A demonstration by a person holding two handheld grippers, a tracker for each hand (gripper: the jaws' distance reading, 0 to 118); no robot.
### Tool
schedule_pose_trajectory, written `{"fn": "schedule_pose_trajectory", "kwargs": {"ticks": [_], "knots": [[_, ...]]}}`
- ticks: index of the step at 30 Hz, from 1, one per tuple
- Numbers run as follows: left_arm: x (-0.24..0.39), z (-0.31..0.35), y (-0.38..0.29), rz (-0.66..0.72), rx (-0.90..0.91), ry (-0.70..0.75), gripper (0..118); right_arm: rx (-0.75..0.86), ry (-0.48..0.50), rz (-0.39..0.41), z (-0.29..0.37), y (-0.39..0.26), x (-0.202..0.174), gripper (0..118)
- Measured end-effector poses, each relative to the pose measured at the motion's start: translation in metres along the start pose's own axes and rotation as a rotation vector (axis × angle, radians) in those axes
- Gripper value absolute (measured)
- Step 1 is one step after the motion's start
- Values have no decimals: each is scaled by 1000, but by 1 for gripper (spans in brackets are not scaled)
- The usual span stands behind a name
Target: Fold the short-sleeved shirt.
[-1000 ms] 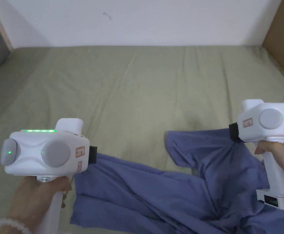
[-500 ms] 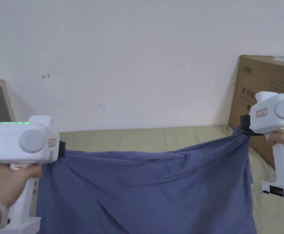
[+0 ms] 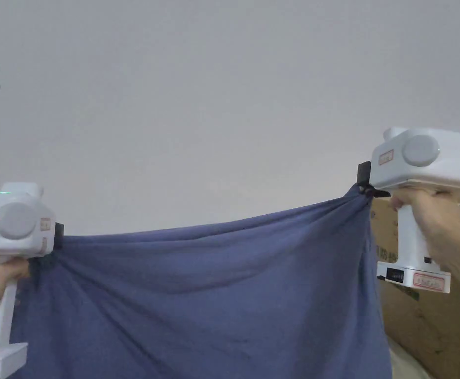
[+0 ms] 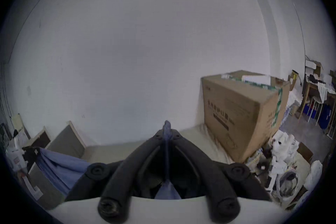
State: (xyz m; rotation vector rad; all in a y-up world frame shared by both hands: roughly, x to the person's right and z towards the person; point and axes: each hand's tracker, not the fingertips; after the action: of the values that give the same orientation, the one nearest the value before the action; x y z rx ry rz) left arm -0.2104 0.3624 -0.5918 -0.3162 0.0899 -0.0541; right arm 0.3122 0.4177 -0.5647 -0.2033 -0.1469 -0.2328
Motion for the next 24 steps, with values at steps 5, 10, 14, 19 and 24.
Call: {"fn": "schedule_pose_trajectory", "kwargs": {"ticks": [5, 10, 14, 19, 24], "knots": [[-2, -28, 48, 51, 109, 4, 7, 73, -1, -39, -20, 51, -14, 4], [-1, -61, 59, 33, 136, 35, 7, 104, 27, -35, -30, 61, -22, 4], [8, -86, 43, 37, 154, 47, 7, 85, -25, 62, -55, 37, -29, 4], [13, -137, -18, 10, 38, 49, 7, -54, -53, 113, -108, -25, -19, 4], [25, -198, -113, -98, -92, 89, 7, -227, -65, 136, -167, -116, -11, 4]]}}
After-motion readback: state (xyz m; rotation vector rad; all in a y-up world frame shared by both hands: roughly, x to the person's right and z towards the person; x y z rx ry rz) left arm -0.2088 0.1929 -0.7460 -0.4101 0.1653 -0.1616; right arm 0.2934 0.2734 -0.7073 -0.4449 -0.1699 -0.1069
